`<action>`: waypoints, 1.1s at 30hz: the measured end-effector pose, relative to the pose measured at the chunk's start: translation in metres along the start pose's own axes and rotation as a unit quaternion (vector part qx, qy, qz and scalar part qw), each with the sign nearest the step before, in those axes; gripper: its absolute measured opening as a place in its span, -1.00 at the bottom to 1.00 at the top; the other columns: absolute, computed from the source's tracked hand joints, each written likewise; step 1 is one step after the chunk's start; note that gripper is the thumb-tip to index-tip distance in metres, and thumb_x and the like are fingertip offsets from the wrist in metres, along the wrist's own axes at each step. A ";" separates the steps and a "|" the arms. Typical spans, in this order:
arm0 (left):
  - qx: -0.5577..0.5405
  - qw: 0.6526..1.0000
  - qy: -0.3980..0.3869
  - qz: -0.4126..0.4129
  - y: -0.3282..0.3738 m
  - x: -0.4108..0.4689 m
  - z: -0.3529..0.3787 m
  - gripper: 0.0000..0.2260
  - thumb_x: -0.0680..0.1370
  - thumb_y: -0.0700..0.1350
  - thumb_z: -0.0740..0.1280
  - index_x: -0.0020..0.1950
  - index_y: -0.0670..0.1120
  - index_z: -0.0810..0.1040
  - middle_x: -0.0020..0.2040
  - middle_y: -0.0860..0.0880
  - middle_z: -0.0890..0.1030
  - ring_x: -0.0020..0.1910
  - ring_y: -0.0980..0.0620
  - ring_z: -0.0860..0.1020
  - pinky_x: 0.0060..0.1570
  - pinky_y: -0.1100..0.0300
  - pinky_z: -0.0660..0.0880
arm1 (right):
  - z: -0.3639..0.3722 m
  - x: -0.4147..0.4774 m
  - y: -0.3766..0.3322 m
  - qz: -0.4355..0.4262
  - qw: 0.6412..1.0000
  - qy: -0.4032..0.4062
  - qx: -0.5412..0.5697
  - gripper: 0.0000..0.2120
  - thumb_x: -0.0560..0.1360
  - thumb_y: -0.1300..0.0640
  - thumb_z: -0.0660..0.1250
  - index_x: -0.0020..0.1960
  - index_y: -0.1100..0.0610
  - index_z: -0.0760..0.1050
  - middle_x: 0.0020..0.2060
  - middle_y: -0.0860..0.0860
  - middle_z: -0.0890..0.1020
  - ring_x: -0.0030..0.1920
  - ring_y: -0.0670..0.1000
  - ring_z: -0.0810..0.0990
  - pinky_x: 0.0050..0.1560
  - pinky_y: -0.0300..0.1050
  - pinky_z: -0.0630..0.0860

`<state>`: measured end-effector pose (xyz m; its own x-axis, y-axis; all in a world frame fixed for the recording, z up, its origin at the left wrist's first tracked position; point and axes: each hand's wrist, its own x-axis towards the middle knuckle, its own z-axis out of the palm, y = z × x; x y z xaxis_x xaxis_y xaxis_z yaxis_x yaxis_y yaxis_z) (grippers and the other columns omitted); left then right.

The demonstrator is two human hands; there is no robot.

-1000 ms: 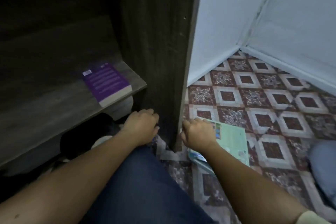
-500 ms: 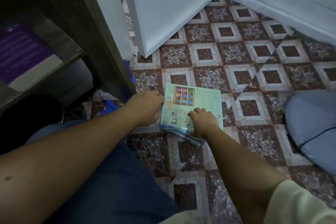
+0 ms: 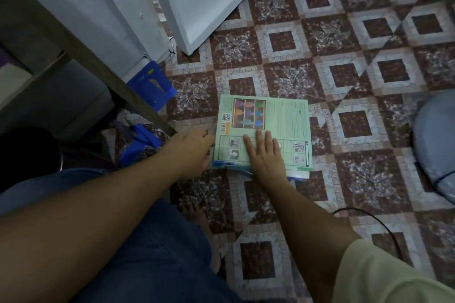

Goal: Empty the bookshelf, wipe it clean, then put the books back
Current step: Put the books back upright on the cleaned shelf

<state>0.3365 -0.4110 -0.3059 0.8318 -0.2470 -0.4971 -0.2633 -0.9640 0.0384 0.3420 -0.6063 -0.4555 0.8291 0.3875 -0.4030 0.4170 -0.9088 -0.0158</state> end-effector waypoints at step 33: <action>-0.062 0.987 0.133 -0.063 -0.010 -0.059 -0.075 -0.50 0.48 -0.13 0.40 0.38 -0.03 0.30 0.32 -0.04 0.39 0.27 -0.05 0.40 0.09 0.07 0.45 | -0.244 -0.047 -0.028 -0.068 0.997 -0.045 -0.015 -0.74 0.54 0.24 0.21 0.21 0.17 0.47 0.02 0.13 0.57 -0.14 0.12 0.46 -0.17 -0.03 0.42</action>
<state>0.3264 -0.3946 -0.2123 0.9576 -0.1249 -0.2597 -0.1008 -0.9894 0.1041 0.3817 -0.5618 -0.2130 0.7283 0.4903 -0.4787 0.5350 -0.8434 -0.0498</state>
